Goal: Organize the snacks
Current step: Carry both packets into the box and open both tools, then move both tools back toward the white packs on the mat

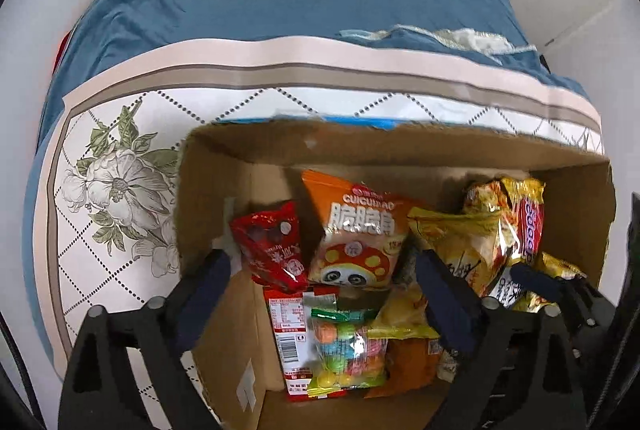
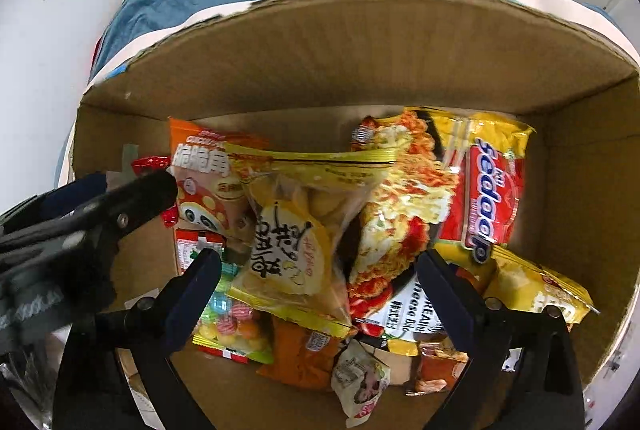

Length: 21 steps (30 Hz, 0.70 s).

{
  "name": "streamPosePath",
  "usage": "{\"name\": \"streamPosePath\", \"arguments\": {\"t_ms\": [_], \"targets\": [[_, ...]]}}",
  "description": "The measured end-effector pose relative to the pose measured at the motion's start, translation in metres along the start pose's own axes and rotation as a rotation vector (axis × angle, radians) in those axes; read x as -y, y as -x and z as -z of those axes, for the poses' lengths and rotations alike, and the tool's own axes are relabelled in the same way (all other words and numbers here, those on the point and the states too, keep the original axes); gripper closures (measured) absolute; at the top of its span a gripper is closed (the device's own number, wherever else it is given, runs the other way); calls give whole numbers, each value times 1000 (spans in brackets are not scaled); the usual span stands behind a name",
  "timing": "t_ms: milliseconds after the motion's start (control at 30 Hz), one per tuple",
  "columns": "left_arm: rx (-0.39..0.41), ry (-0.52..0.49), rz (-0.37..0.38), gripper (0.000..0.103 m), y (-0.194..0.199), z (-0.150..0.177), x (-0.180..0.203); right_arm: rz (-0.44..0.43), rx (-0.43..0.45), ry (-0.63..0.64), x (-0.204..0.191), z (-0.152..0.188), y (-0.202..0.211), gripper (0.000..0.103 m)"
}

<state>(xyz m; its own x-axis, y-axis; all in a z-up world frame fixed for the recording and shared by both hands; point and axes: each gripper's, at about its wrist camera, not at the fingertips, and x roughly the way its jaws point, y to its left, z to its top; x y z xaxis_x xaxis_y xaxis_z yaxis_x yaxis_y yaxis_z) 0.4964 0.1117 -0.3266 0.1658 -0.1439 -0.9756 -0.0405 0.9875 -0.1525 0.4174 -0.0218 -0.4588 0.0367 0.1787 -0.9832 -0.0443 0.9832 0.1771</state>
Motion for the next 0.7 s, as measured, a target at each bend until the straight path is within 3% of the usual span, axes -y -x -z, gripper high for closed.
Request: {"name": "streamPosePath", "arguments": {"t_ms": [167,400,700], "targets": [[42,-20,-30,7,9,9,10,4,34,-37,12,10,15,3],[132,27,-40,7,41,34,11,91,137,7,16,39,60,3],[237,56,-51,7,81,86,14,120,241,6,29,82,116,1]]}}
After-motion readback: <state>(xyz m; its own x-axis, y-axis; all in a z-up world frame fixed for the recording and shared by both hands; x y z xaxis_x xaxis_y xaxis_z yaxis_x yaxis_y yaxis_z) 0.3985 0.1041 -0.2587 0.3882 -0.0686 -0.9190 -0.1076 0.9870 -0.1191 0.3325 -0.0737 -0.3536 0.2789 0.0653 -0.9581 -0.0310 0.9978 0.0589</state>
